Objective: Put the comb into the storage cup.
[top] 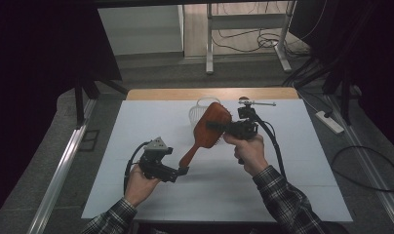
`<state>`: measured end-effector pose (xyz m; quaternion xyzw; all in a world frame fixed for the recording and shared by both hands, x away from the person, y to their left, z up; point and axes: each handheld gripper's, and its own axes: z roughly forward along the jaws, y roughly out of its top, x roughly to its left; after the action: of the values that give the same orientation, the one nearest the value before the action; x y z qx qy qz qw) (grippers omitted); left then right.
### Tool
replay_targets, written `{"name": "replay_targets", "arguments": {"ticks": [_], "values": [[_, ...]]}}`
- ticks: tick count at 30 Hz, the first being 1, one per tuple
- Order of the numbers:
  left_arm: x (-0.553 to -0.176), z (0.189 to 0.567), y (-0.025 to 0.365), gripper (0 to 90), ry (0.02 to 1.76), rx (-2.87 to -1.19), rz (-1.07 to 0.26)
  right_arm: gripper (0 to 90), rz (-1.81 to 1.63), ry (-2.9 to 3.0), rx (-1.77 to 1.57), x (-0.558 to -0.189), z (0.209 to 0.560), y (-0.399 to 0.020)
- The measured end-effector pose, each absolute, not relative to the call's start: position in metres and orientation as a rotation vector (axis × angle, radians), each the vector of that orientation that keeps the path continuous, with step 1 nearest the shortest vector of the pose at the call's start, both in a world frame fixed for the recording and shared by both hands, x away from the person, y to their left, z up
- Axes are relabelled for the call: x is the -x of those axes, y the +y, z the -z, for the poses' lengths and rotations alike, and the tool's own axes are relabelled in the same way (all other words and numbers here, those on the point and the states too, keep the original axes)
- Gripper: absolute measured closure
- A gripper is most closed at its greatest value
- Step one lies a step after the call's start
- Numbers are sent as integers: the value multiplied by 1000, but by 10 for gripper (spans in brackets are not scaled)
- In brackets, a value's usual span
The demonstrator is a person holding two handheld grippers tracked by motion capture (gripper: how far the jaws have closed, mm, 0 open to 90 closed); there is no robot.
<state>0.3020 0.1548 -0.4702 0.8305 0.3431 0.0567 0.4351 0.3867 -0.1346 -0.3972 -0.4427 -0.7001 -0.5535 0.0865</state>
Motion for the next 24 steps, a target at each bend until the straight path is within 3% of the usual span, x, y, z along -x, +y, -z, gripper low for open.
{"name": "replay_targets", "arguments": {"ticks": [24], "values": [[-271,471,189,0,888,-2039,-187,554,1682,-2085,1346,-396,390,-139]]}}
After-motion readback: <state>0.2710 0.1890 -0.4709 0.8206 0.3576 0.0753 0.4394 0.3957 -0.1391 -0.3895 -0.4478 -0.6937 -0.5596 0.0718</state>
